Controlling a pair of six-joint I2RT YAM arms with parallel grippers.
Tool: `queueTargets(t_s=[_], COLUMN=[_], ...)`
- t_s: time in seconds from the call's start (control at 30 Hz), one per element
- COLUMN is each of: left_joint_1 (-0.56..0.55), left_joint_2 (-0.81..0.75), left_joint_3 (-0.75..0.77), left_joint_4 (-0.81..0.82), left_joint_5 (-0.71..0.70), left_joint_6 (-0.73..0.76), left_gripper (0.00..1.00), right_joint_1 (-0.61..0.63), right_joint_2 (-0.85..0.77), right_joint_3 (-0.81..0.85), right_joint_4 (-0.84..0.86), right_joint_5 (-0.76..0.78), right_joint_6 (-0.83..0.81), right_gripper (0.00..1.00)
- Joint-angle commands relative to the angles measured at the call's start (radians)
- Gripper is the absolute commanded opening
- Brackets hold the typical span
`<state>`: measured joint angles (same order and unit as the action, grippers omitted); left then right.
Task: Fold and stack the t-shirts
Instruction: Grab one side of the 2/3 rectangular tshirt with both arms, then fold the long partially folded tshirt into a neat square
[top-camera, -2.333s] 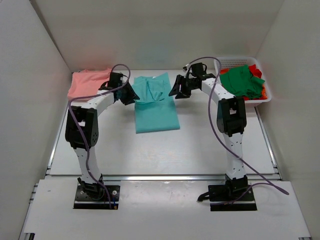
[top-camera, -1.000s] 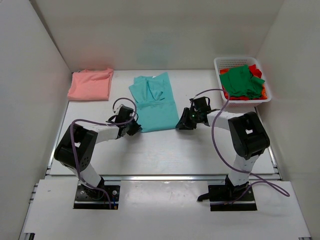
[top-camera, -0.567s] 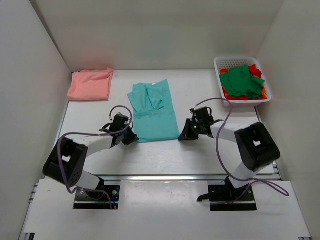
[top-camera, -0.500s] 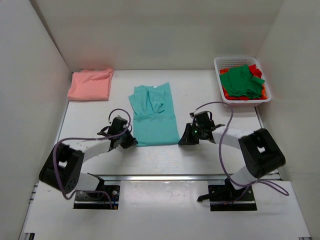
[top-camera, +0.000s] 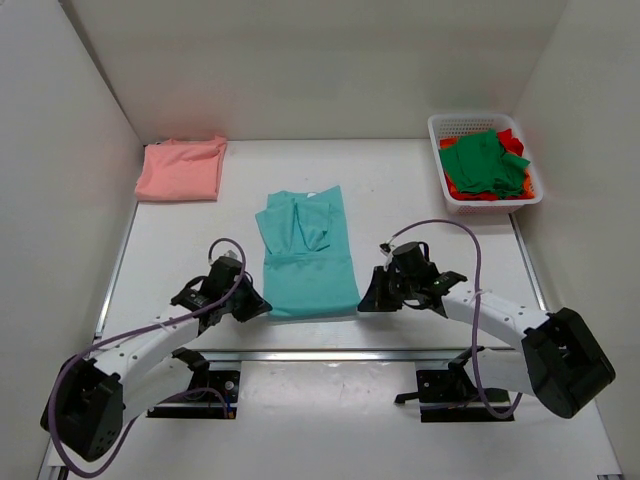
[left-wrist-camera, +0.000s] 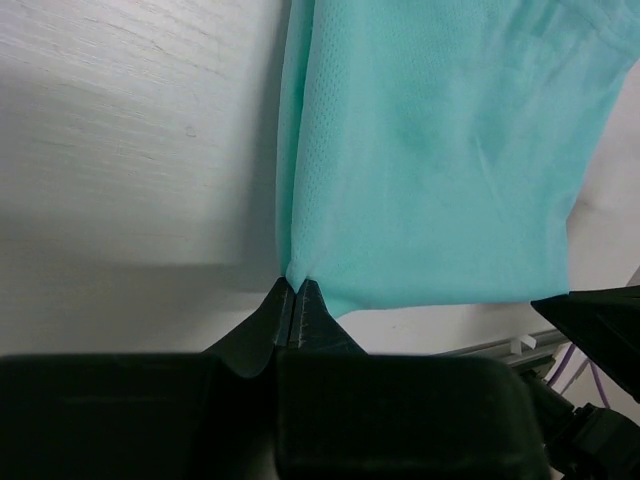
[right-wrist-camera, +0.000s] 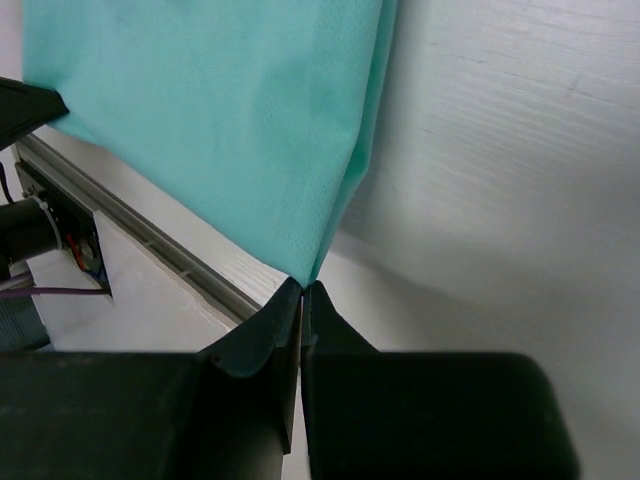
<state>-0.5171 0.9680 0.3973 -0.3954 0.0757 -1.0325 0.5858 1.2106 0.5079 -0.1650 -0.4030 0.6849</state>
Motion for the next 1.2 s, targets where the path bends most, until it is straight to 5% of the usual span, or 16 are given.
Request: queueTargets(t_s=[0.0,0.2,0.53,1.17], left_joint_1=[0.044,0.08,0.091,0.097], left_joint_2=[-0.041,0.009,0.064,0.018], left_joint_3=[0.017,0.071,0.115,0.063], left_joint_4=[-0.045,-0.046,-0.028,-0.033], left_joint_5=[0.018,0.048,0.058,0.058], left_joint_6=[-0.005,0.037,0.035,0.023], left_gripper=[0.0,0.0,0.0,0.0], right_joint_1=[-0.03,-0.09,-0.119,0.034], right_joint_2=[-0.037,0.0,0.043,0.236], right_joint_3=[0.032,0.145,0.15,0.061], right_joint_4=[-0.048,-0.142,-0.14,0.078], right_joint_5=[0.01,0.019,-0.006,-0.027], right_joint_6=[-0.011,-0.094,-0.067,0.059], right_gripper=[0.0,0.0,0.46,0.43])
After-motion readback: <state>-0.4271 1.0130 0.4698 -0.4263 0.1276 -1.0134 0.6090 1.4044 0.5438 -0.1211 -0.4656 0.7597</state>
